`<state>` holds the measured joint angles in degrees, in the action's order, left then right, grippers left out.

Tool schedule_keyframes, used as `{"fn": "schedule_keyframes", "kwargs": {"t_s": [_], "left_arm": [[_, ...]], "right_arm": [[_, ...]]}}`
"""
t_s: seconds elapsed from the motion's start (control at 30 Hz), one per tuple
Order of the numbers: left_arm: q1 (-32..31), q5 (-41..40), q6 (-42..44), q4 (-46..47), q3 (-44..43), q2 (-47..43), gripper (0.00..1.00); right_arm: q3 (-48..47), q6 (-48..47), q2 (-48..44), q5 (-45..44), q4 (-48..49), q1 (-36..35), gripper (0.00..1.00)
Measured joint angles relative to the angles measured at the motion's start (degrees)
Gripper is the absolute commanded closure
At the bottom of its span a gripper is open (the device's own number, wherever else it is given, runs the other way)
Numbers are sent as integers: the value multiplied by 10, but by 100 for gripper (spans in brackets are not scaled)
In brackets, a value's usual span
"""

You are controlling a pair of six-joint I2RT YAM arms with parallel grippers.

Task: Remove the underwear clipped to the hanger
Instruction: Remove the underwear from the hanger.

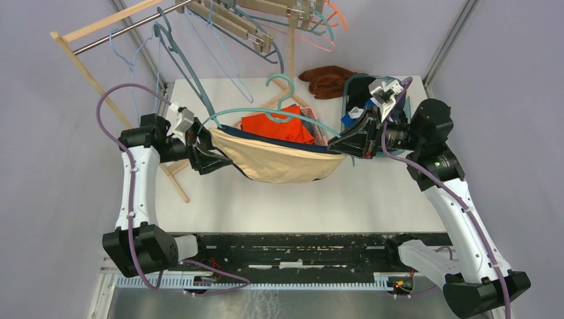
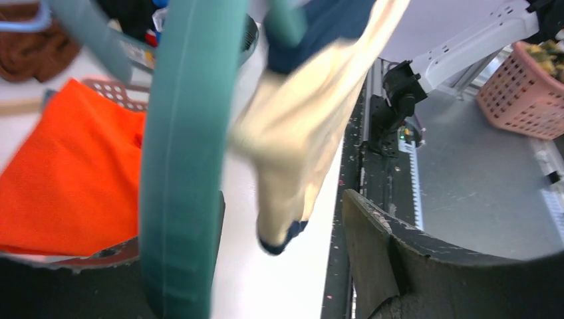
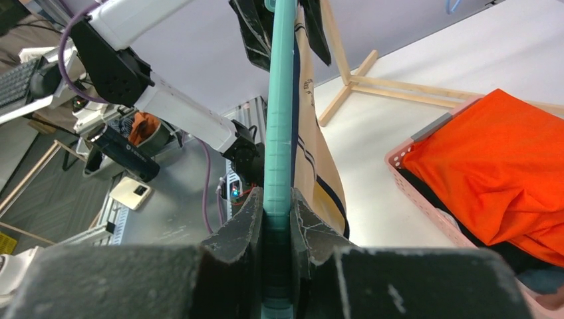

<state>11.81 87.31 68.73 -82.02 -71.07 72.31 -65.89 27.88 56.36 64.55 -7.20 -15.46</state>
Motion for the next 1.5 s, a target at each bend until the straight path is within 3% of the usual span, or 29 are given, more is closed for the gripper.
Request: {"fn": "schedule_keyframes", "kwargs": {"t_s": [0.33,0.5,0.67,1.0,1.2,1.5], "left_arm": [[0,-16,-17,7,-107,-56,23],[0,-136,-193,166,-125,-109,16],[2,-219,-299,278,-110,-188,15],[2,-179,-538,458,-27,-208,15],[2,-162,-594,502,15,-217,13],[2,-199,-723,631,73,-233,11]], "right_arm": [[-107,-99,26,-5,-141,0,99],[-186,-149,56,-19,-223,0,99],[-202,-172,55,-36,-272,3,100],[-107,-51,-6,-10,-171,52,100],[-85,-17,-24,1,-141,56,99],[-86,2,-30,7,-118,58,100]]}}
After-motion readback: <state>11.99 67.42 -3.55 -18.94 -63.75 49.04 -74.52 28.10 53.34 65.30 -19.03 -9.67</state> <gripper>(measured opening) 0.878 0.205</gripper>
